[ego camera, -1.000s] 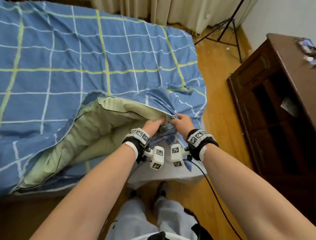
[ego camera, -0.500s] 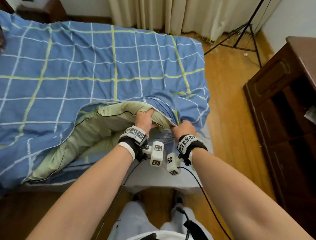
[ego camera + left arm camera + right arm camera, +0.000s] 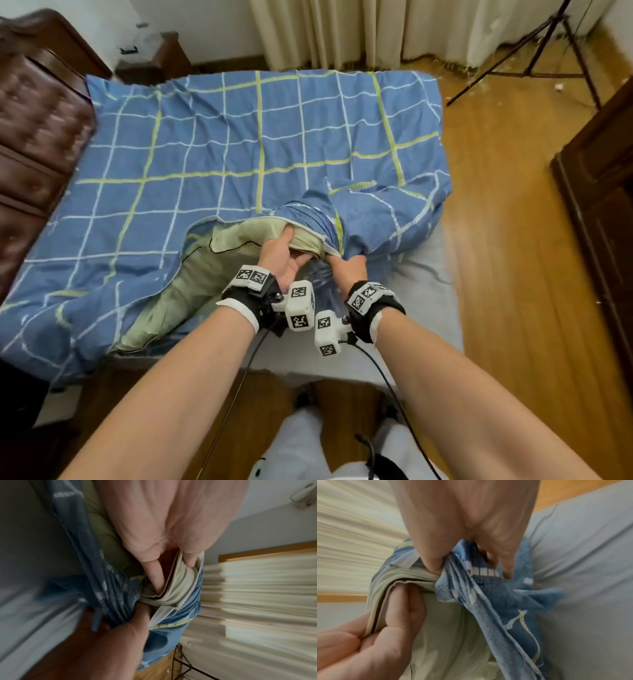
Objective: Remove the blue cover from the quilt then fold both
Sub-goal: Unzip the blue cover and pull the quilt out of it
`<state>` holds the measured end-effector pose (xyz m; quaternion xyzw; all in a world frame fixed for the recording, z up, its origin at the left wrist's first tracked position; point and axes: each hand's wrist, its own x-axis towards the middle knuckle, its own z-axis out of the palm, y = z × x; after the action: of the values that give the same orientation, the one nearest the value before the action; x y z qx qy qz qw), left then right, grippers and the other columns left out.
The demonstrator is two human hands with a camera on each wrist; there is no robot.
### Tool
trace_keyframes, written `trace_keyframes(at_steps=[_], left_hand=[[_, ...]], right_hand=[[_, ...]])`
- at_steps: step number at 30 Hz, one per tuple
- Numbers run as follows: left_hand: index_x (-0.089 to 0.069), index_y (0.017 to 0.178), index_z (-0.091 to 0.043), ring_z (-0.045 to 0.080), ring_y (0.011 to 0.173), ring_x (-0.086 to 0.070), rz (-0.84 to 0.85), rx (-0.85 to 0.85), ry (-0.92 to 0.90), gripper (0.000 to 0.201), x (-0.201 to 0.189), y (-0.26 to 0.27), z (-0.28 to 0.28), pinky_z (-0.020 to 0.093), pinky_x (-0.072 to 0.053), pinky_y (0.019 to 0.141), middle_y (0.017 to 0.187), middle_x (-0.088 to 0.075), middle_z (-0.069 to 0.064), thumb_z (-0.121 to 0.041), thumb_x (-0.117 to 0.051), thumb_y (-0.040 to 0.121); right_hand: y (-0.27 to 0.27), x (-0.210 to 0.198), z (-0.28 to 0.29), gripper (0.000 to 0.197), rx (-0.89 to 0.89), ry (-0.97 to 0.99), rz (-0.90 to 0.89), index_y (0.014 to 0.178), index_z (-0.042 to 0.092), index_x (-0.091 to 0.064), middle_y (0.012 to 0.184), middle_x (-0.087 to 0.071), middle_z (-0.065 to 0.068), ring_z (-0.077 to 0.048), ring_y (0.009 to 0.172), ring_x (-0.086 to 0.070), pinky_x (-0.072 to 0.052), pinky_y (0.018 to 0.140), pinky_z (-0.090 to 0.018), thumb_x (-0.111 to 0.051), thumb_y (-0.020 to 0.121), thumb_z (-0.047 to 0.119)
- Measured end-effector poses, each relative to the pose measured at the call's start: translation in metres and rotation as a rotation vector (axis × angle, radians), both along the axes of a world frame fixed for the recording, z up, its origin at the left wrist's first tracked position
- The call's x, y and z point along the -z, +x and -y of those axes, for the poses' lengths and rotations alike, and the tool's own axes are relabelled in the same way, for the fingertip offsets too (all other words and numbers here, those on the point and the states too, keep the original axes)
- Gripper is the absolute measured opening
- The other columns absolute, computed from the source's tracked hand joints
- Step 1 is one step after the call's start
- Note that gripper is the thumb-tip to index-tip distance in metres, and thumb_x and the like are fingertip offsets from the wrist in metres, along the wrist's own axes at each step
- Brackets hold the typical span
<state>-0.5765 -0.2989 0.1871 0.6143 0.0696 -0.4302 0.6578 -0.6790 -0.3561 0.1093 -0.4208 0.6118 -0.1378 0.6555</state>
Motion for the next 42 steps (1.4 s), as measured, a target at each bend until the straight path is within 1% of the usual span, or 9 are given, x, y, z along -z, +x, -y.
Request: trace_keyframes(at_steps=[4, 7, 19, 23, 26, 28, 31, 35, 42], left_hand=[[-0.063, 0.113, -0.002, 0.022, 0.104, -0.066, 0.250, 0.264, 0.154, 0.057, 0.017, 0.012, -0.004, 0.039, -0.054, 0.091, 0.110, -0.071, 0.008, -0.046, -0.076, 0.080], [-0.071, 0.103, -0.003, 0.015, 0.101, -0.066, 0.502, 0.680, 0.266, 0.037, 0.034, 0.019, -0.003, 0.030, -0.048, 0.094, 0.103, -0.073, 0.003, -0.034, -0.074, 0.085], [-0.063, 0.121, -0.012, 0.033, 0.116, -0.056, 0.778, 0.703, 0.326, 0.038, 0.022, 0.119, 0.015, 0.034, -0.042, 0.099, 0.128, -0.062, 0.011, -0.031, -0.059, 0.088], [-0.069, 0.082, -0.007, 0.035, 0.087, -0.068, 0.550, 0.613, 0.162, 0.024, -0.013, 0.149, 0.012, 0.045, -0.055, 0.080, 0.084, -0.069, 0.014, -0.029, -0.058, 0.081], [-0.055, 0.062, -0.007, 0.018, 0.049, -0.059, 0.328, 0.551, 0.105, 0.029, -0.024, 0.168, 0.004, 0.030, -0.051, 0.055, 0.049, -0.054, 0.003, -0.012, -0.052, 0.091], [-0.058, 0.065, -0.004, 0.017, 0.052, -0.059, 0.336, 0.622, 0.191, 0.031, -0.021, 0.184, -0.014, 0.023, -0.047, 0.045, 0.055, -0.058, 0.007, -0.009, -0.048, 0.094], [-0.067, 0.084, 0.006, 0.035, 0.081, -0.066, 0.334, 0.724, 0.332, 0.029, 0.012, 0.213, -0.038, 0.034, -0.052, 0.068, 0.082, -0.068, 0.021, -0.015, -0.049, 0.094], [-0.064, 0.094, -0.012, 0.027, 0.076, -0.066, 0.012, 0.811, 0.318, 0.026, 0.019, 0.206, -0.064, 0.043, -0.057, 0.075, 0.080, -0.066, 0.009, -0.036, -0.069, 0.085], [-0.059, 0.117, 0.005, 0.028, 0.096, -0.066, 0.159, 0.681, 0.340, 0.056, 0.033, 0.190, -0.054, 0.040, -0.054, 0.087, 0.108, -0.067, 0.015, -0.029, -0.078, 0.077]], right_hand=[[0.007, -0.002, 0.013, 0.056, 0.030, -0.147, 0.001, 0.120, -0.002, -0.044, 0.110, -0.062, -0.012, -0.027, 0.103, -0.062, -0.051, 0.091, -0.037, -0.074, 0.076, 0.014], [0.017, -0.002, 0.019, 0.055, 0.025, -0.209, 0.021, 0.119, 0.005, -0.047, 0.112, -0.065, -0.009, -0.025, 0.103, -0.063, -0.051, 0.095, -0.037, -0.073, 0.072, 0.016], [0.076, -0.017, 0.001, 0.056, -0.006, -0.374, -0.250, 0.130, 0.005, -0.033, 0.128, -0.057, -0.021, -0.037, 0.117, -0.055, -0.043, 0.097, -0.037, -0.067, 0.086, 0.015], [0.077, -0.015, -0.015, 0.047, 0.004, -0.418, -0.357, 0.128, 0.009, -0.040, 0.120, -0.062, -0.020, -0.039, 0.110, -0.059, -0.046, 0.090, -0.039, -0.063, 0.088, 0.011], [0.080, -0.019, -0.024, 0.040, 0.020, -0.414, -0.412, 0.127, 0.012, -0.048, 0.117, -0.064, -0.018, -0.038, 0.109, -0.060, -0.045, 0.085, -0.035, -0.059, 0.089, 0.013], [0.087, -0.027, -0.028, 0.037, -0.035, -0.434, -0.450, 0.125, 0.014, -0.052, 0.116, -0.065, -0.016, -0.037, 0.107, -0.060, -0.044, 0.083, -0.035, -0.055, 0.088, 0.013], [0.101, -0.038, -0.028, 0.026, -0.130, -0.494, -0.494, 0.110, 0.022, -0.061, 0.105, -0.070, -0.008, -0.033, 0.100, -0.063, -0.048, 0.081, -0.035, -0.056, 0.085, 0.027], [0.118, -0.047, -0.032, 0.025, -0.365, -0.561, -0.524, 0.082, 0.022, -0.062, 0.078, -0.066, -0.001, -0.024, 0.078, -0.062, -0.045, 0.067, -0.031, -0.059, 0.088, 0.046], [0.118, -0.055, -0.039, 0.027, -0.455, -0.594, -0.559, 0.087, 0.021, -0.062, 0.083, -0.067, -0.001, -0.022, 0.081, -0.062, -0.047, 0.072, -0.032, -0.067, 0.086, 0.048]])
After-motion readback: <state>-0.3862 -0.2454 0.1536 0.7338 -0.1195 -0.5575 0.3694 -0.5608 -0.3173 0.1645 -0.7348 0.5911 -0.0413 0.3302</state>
